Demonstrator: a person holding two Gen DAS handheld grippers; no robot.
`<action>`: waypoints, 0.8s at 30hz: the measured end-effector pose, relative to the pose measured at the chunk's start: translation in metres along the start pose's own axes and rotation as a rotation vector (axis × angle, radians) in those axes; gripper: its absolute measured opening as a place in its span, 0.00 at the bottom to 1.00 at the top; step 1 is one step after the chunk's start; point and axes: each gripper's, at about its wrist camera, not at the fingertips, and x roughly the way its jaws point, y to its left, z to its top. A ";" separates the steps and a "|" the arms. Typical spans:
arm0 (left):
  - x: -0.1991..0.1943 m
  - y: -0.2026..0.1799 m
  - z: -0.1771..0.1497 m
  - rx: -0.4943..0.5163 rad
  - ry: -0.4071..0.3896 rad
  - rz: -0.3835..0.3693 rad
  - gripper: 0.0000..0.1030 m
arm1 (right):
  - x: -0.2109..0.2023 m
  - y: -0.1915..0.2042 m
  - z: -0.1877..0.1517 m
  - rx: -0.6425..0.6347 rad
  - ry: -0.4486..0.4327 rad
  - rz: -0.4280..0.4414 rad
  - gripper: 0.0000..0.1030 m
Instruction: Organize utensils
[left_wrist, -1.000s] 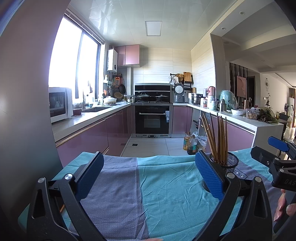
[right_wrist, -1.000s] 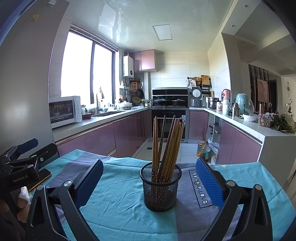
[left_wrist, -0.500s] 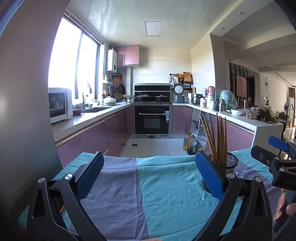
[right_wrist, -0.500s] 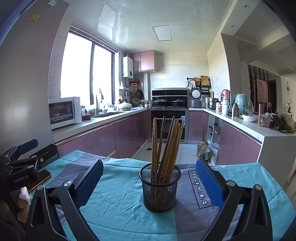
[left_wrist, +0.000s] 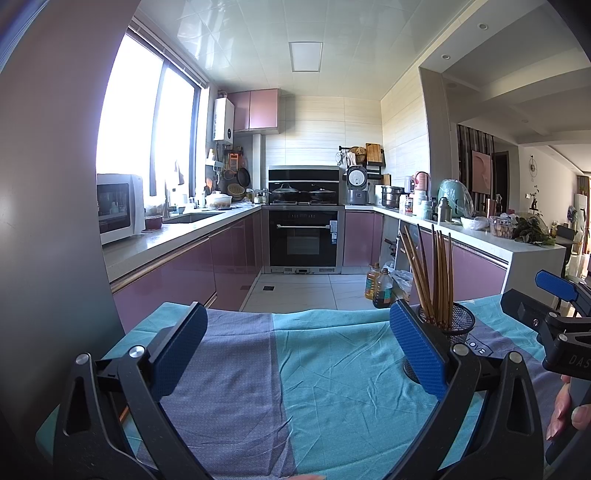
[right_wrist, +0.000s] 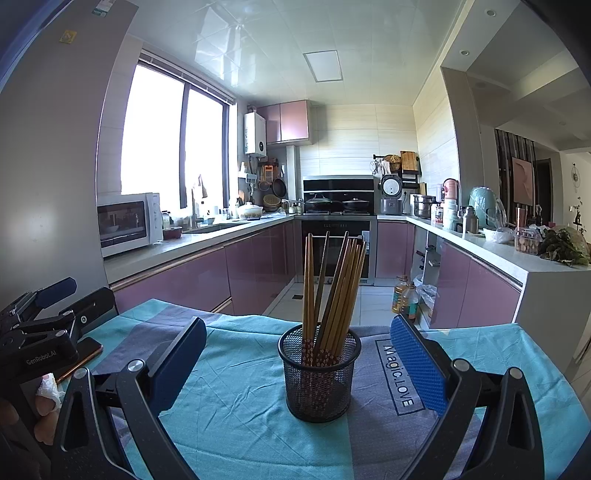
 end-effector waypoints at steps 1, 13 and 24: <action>0.000 -0.001 0.000 0.000 0.000 0.000 0.95 | 0.000 0.000 0.000 0.000 0.001 0.001 0.94; 0.000 -0.001 0.000 -0.001 0.001 0.000 0.95 | 0.000 0.000 0.000 -0.001 0.000 -0.002 0.94; -0.001 -0.001 0.000 -0.001 0.001 0.001 0.94 | 0.000 -0.001 0.000 0.001 0.002 -0.002 0.94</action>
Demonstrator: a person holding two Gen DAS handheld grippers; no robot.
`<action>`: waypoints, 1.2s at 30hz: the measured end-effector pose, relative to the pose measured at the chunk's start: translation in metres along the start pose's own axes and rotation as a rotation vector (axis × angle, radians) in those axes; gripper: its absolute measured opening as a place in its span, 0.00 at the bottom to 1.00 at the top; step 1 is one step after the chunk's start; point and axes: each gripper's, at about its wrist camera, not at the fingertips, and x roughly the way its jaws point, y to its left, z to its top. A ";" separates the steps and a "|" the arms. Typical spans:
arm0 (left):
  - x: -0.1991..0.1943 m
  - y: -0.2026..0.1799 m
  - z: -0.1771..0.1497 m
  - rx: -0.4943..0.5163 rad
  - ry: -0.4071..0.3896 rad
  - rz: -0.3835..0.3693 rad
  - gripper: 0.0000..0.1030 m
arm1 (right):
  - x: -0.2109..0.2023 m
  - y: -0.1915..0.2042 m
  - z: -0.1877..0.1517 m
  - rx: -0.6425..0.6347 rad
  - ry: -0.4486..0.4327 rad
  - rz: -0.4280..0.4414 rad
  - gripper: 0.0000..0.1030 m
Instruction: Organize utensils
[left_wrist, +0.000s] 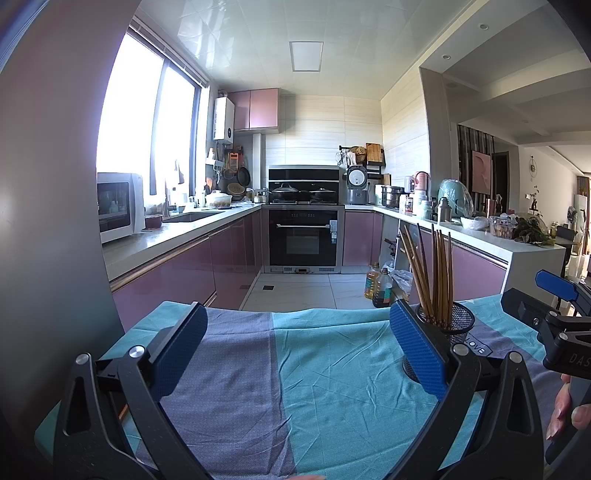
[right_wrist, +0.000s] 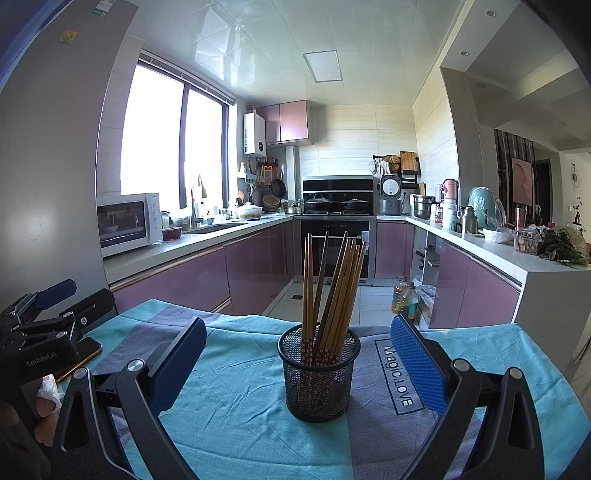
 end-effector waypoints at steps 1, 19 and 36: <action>0.000 0.000 0.000 0.000 0.001 -0.001 0.94 | 0.000 0.000 0.000 0.001 0.000 0.001 0.94; 0.000 0.000 0.000 -0.002 0.001 0.000 0.94 | -0.001 0.001 -0.002 0.002 -0.003 0.000 0.94; 0.000 -0.001 0.000 -0.001 0.000 0.003 0.94 | -0.001 0.001 -0.002 0.002 -0.003 -0.003 0.94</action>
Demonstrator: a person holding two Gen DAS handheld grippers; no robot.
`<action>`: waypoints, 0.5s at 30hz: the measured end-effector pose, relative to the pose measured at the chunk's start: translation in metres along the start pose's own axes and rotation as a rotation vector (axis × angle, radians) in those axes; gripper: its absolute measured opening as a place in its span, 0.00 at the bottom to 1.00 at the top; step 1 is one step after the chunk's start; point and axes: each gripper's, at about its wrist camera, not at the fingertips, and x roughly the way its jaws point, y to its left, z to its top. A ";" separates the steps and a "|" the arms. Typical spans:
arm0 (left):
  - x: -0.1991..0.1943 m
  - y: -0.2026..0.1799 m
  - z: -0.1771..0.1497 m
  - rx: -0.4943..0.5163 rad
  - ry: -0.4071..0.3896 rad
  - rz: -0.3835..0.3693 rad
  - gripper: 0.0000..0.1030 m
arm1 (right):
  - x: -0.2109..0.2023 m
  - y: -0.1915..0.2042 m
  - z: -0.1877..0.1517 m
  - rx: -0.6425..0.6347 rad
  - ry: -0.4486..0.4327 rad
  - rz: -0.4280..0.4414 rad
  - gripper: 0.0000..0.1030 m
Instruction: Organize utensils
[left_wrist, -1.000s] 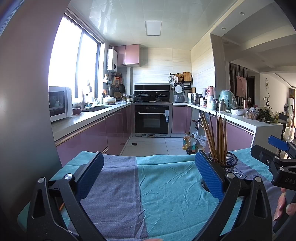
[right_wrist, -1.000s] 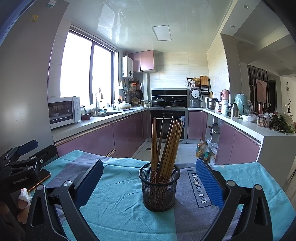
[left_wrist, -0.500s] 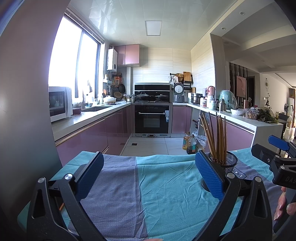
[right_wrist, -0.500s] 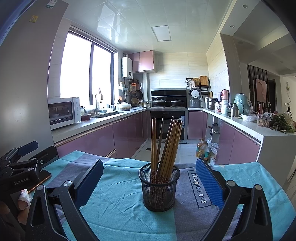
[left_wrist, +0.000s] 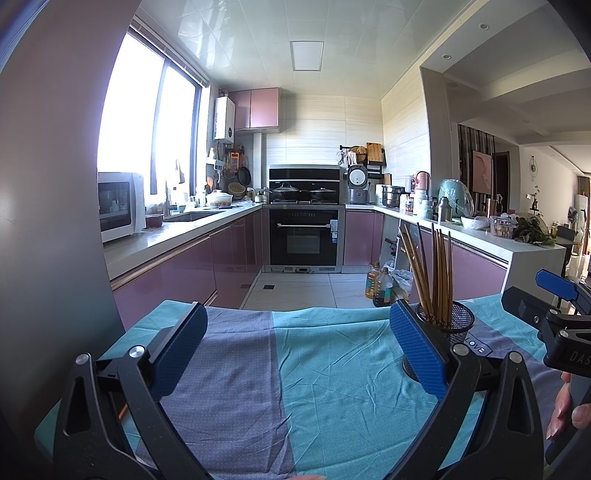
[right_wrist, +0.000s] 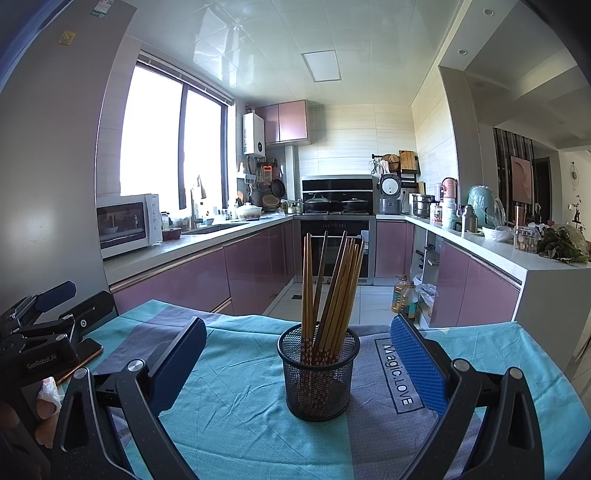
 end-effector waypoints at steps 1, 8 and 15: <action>-0.001 -0.001 0.000 0.001 0.000 0.000 0.94 | 0.000 0.000 0.000 0.001 0.001 0.001 0.94; -0.001 -0.003 -0.001 0.005 -0.001 0.001 0.94 | 0.000 0.000 0.001 0.004 0.002 0.003 0.94; -0.002 -0.007 -0.004 0.016 -0.002 -0.007 0.94 | 0.001 0.000 0.000 0.005 0.000 0.002 0.94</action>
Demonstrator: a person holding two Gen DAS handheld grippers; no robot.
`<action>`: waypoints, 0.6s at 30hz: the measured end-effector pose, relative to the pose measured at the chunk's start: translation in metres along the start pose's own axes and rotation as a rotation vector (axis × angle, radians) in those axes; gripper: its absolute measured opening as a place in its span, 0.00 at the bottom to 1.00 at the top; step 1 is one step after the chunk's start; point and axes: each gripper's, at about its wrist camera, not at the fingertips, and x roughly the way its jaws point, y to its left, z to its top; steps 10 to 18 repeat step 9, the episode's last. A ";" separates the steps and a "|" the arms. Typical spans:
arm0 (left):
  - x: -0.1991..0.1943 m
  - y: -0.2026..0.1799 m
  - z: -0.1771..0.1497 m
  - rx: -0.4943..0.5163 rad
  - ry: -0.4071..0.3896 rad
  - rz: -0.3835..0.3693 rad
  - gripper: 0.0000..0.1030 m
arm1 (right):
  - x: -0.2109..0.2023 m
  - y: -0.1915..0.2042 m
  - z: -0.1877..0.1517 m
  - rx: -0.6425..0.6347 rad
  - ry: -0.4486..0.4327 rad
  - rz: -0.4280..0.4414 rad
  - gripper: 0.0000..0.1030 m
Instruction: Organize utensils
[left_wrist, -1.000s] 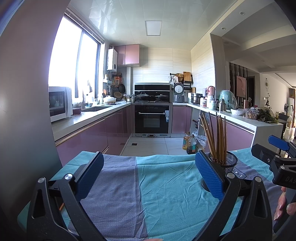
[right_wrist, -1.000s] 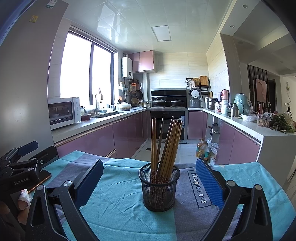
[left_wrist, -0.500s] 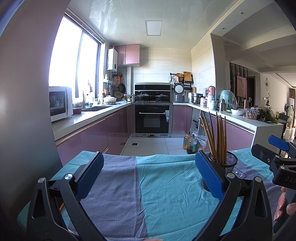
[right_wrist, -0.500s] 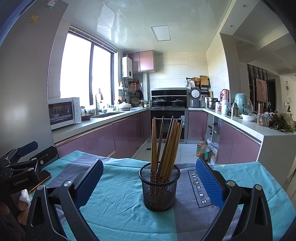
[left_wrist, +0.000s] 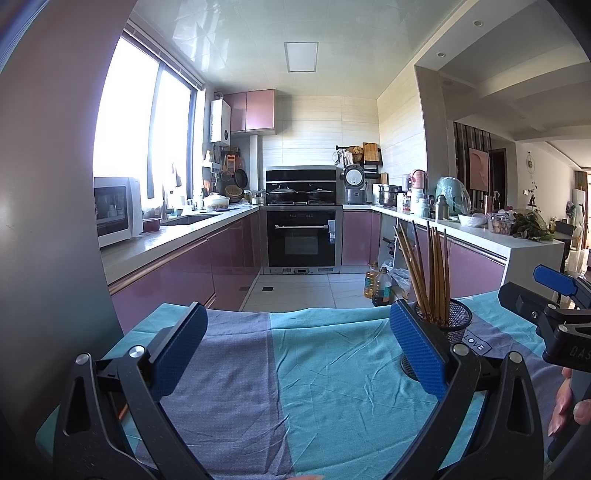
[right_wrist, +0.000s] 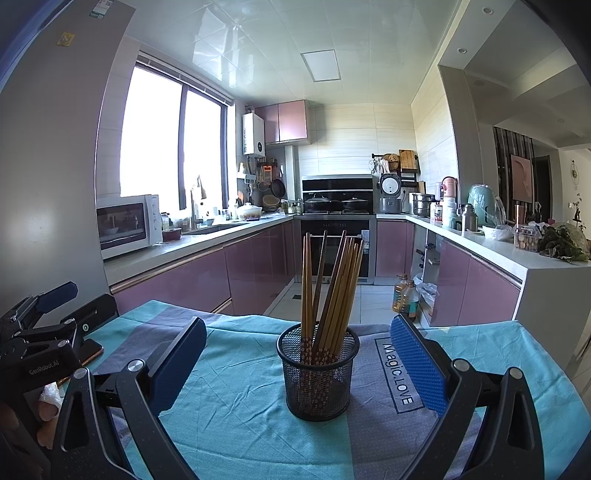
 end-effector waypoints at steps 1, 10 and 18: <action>0.002 0.000 0.001 0.001 0.002 -0.002 0.94 | 0.000 0.000 0.000 0.000 0.001 -0.001 0.94; 0.033 0.005 -0.012 -0.009 0.148 -0.017 0.95 | 0.024 -0.035 -0.019 0.012 0.124 -0.088 0.94; 0.033 0.005 -0.012 -0.009 0.148 -0.017 0.95 | 0.024 -0.035 -0.019 0.012 0.124 -0.088 0.94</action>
